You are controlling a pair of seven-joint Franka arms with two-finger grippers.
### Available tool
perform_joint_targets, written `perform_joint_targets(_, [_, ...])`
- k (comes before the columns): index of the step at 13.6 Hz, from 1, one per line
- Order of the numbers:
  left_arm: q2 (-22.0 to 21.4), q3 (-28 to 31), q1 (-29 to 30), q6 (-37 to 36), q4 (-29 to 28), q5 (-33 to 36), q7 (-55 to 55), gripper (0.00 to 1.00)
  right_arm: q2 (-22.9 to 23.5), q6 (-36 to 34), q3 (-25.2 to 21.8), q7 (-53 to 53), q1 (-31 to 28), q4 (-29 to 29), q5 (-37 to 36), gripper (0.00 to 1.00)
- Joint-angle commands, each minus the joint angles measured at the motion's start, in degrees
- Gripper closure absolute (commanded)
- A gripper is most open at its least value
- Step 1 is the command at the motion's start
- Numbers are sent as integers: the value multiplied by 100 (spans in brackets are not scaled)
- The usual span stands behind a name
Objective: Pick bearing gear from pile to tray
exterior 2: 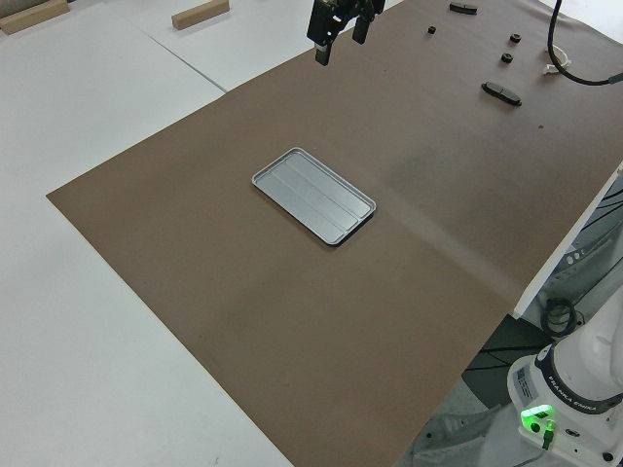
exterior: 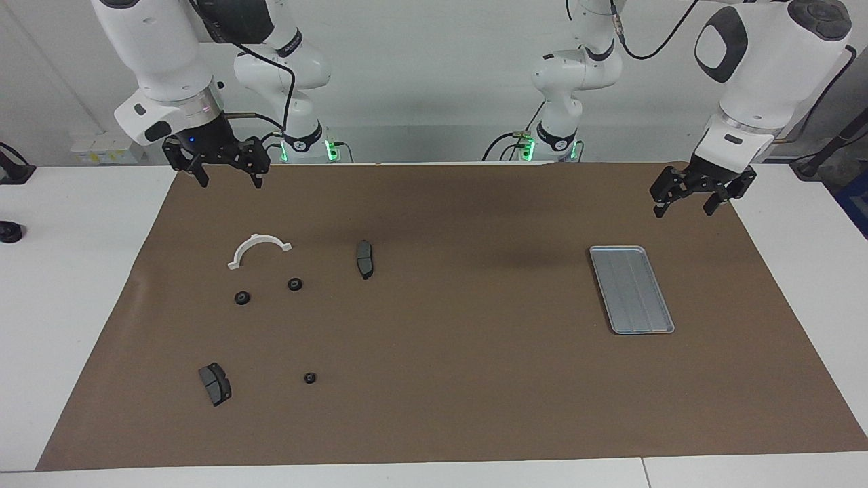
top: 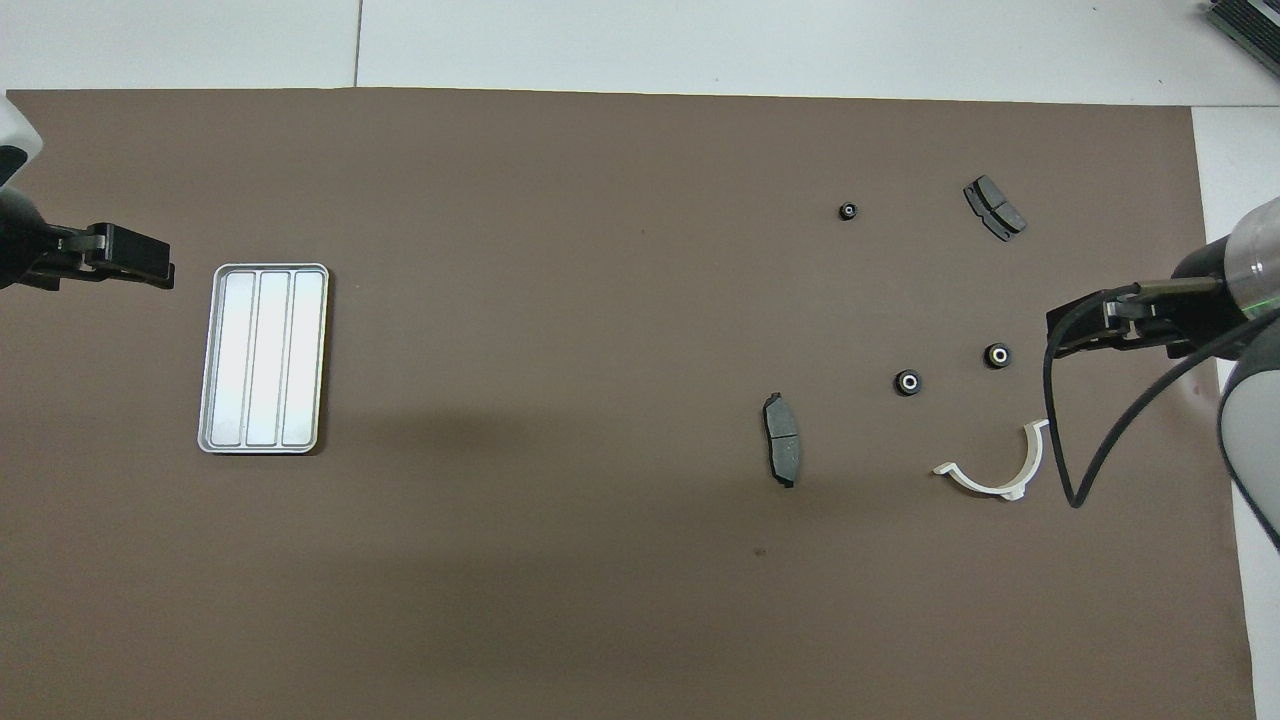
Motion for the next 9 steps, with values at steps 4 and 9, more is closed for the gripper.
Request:
perform_joint_targets(4, [-178,23,-18,85,-212,95,-16,0,-89,26,-1,12,5,-118,156,0])
perform_joint_targets(9, [-178,23,-18,85,-221,95,-25,0,-89,165,-10,-101,-39,-179,164,0])
